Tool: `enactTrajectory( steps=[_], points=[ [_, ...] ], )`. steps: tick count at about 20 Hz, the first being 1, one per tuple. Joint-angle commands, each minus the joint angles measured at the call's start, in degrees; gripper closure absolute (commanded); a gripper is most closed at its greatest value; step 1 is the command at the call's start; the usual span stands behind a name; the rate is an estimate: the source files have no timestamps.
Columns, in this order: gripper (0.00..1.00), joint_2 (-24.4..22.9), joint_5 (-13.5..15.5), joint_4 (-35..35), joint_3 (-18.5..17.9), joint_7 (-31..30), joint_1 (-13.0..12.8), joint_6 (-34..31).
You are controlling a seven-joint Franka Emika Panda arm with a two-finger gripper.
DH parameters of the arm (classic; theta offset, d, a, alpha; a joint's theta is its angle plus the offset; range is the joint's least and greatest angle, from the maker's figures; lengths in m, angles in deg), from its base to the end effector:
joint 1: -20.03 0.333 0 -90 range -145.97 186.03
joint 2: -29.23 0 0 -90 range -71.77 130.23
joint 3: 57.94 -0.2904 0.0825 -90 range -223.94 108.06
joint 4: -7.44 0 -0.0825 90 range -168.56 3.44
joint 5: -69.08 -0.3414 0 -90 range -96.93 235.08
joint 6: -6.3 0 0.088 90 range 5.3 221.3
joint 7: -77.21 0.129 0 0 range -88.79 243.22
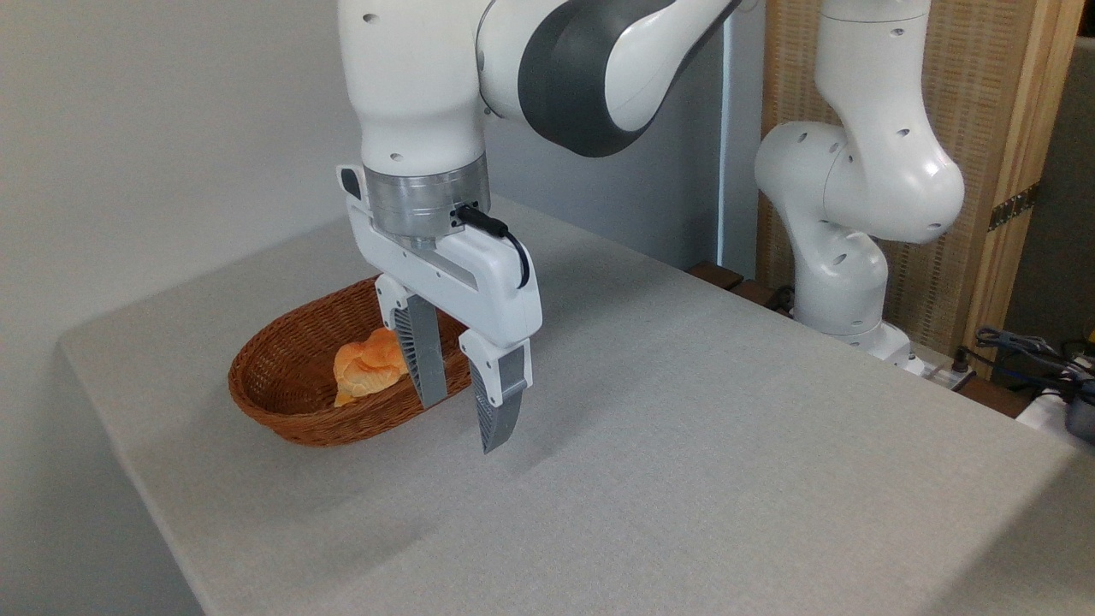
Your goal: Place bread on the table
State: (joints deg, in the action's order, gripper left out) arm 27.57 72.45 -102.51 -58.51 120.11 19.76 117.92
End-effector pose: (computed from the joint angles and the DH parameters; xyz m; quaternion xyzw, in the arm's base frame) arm 0.5195 -0.0024 0.4733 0.9345 -0.3536 0.0372 0.0151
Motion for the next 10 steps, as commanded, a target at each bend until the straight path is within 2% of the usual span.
enactTrajectory(
  steps=[1,8,10],
  points=[
    [0.00,0.1,0.8,0.9,-0.2,1.5,0.0,-1.2],
    [0.00,-0.1,1.4,1.8,0.4,1.1,-0.4,-1.4],
    [0.00,-0.1,4.1,1.8,0.4,1.1,-0.4,-1.4]
  ],
)
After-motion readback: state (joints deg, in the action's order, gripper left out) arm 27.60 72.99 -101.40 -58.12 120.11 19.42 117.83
